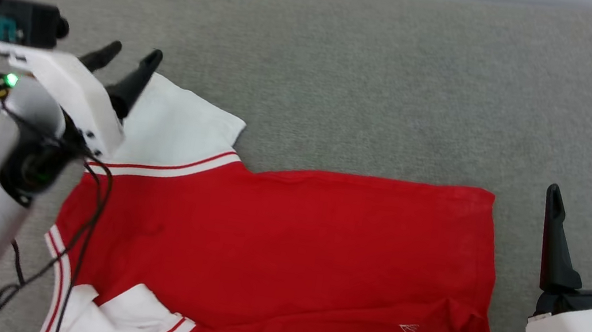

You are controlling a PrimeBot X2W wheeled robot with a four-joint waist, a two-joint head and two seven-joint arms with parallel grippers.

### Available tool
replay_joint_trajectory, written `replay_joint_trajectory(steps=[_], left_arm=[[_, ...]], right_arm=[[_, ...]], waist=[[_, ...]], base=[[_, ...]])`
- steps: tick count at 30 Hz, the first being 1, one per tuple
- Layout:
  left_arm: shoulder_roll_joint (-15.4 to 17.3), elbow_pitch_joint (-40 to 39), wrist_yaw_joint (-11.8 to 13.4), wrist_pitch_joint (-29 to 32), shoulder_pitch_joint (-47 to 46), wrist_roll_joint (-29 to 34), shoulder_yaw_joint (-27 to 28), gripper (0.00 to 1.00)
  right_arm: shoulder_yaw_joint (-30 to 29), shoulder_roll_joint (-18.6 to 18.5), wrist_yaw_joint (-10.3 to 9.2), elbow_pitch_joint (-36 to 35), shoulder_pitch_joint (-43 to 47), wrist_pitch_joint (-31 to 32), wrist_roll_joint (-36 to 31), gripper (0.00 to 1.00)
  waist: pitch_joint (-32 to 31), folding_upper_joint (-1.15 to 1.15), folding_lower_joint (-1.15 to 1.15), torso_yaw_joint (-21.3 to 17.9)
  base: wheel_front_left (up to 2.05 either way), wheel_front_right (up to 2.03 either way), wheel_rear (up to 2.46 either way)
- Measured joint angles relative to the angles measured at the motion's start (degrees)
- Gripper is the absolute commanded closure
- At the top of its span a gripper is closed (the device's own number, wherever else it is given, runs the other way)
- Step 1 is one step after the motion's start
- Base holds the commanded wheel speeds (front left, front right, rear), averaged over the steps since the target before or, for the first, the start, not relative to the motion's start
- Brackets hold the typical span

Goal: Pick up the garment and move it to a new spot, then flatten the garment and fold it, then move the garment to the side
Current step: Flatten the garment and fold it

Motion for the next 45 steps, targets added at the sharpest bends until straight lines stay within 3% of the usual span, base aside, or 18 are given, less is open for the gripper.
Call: replay_joint_trajectory(steps=[6, 10, 16, 21, 22, 23, 24, 25, 30, 35, 40, 45], left_arm=[[4.04, 6.82, -1.34, 19.36, -8.94, -5.56, -0.89, 0.0], [6.06, 10.88, 1.33, 30.44, -12.0, -8.86, -0.99, 0.0], [7.97, 14.19, 4.44, 36.48, -13.15, -9.4, -1.58, 0.0], [8.31, 15.92, 5.14, 40.8, -13.92, -10.31, -2.29, 0.0], [8.14, 16.33, 5.6, 41.87, -14.11, -10.76, -2.3, 0.56], [8.0, 16.58, 5.76, 42.72, -14.17, -11.25, -2.3, 0.72], [7.84, 16.71, 5.98, 43.05, -14.17, -11.51, -2.29, 0.97], [7.64, 16.82, 6.0, 43.12, -14.17, -11.83, -2.26, 1.0], [5.92, 17.96, 5.05, 42.81, -13.97, -12.2, -2.63, 1.0], [4.35, 18.79, 3.09, 38.73, -13.9, -10.18, -3.75, 1.0], [2.41, 18.08, 0.14, 32.98, -14.22, -7.47, -5.03, 1.0], [0.52, 16.34, -2.34, 26.33, -16.25, -6.42, -4.14, 1.0]], right_arm=[[0.47, 0.14, 0.0, 1.53, -1.31, -1.42, 2.05, 0.0], [0.73, 0.15, 0.0, 3.01, -1.58, -2.97, 3.13, 0.0], [1.58, 0.15, 0.0, 5.44, -2.05, -5.12, 5.05, 0.0], [1.86, 0.16, 0.0, 6.76, -2.53, -5.87, 5.94, 0.0], [1.82, 0.16, 0.0, 6.99, -2.55, -5.87, 6.16, 0.0], [1.76, 0.16, 0.0, 7.2, -2.57, -5.86, 6.36, 0.0], [1.7, 0.16, 0.0, 7.35, -2.61, -5.84, 6.38, 0.0], [1.66, 0.16, 0.0, 7.51, -2.72, -5.75, 6.54, 0.0], [1.87, 0.18, 0.0, 7.97, -2.89, -3.71, 7.58, 0.0], [2.22, 0.18, 0.0, 9.48, -3.07, 1.16, 9.69, 0.0], [2.35, -0.09, 0.0, 13.25, -5.8, 11.81, 11.01, 0.0], [3.15, -3.8, 0.0, 16.69, -11.4, 21.99, 12.57, 0.0]], waist=[[3.6, 0.0, 0.0, -3.43], [5.81, 0.0, 0.0, -5.57], [8.72, 0.0, 0.0, -8.13], [10.23, 0.0, -0.02, -9.33], [10.39, 0.0, -0.02, -9.43], [10.49, 0.0, -0.02, -9.48], [10.57, 0.0, -0.03, -9.5], [10.6, 0.0, -0.03, -9.49], [10.34, 0.0, -0.03, -9.06], [8.92, 0.0, -0.02, -8.1], [7.08, 0.0, -0.01, -6.35], [5.9, 0.0, -0.01, -3.68]], base=[[0.0, 0.0, 0.0], [0.0, 0.0, 0.0], [0.0, 0.0, 0.0], [0.0, 0.0, 0.0], [0.0, 0.0, 0.0], [0.0, 0.0, 0.0], [0.0, 0.0, 0.0], [0.0, 0.0, 0.0], [0.0, 0.0, 0.0], [0.0, 0.0, 0.0], [0.0, 0.0, 0.0], [0.0, 0.0, 0.0]])
